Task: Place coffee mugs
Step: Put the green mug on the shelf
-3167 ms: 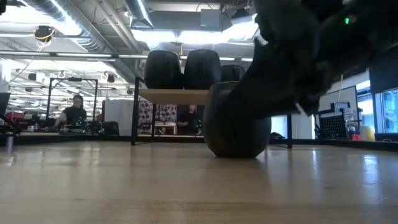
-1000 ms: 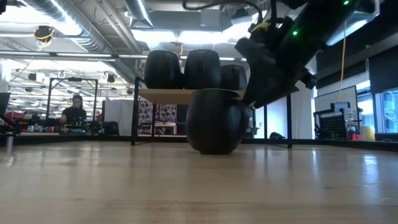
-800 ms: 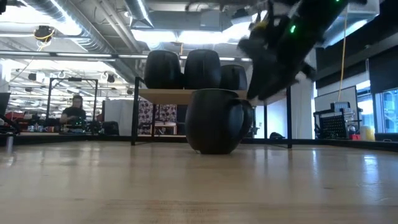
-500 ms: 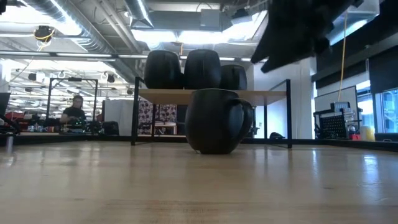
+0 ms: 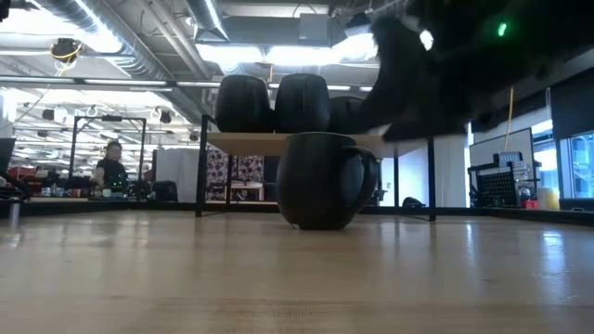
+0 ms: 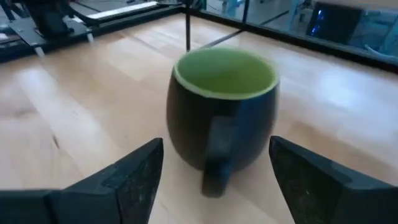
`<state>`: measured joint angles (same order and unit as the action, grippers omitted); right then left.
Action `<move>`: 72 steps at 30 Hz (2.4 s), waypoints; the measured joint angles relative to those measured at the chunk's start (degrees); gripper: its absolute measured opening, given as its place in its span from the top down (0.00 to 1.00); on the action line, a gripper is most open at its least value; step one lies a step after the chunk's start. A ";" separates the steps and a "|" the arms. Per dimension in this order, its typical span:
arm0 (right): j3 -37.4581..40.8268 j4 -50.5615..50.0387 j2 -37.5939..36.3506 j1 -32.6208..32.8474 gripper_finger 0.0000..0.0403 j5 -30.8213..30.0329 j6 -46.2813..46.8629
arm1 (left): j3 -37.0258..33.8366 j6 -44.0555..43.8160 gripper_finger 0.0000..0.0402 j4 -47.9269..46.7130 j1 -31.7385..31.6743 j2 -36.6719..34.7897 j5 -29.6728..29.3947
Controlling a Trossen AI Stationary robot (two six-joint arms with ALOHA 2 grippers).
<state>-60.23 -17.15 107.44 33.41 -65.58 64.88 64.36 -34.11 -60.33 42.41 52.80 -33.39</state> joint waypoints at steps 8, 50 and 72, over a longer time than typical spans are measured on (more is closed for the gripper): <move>-0.02 7.34 6.36 -0.98 0.37 -0.24 3.44 | 0.00 0.09 0.73 -0.05 0.00 0.02 -0.35; -0.13 9.72 8.02 -2.70 0.87 2.29 0.91 | 0.00 0.20 0.73 -0.05 0.00 0.02 -0.66; -0.11 -2.63 -2.76 -2.69 0.96 -1.87 1.01 | 0.00 0.15 0.73 -0.22 0.00 0.02 -0.28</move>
<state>-60.34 -19.77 104.68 30.72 -67.45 65.90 64.36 -33.95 -60.55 42.41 52.82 -33.67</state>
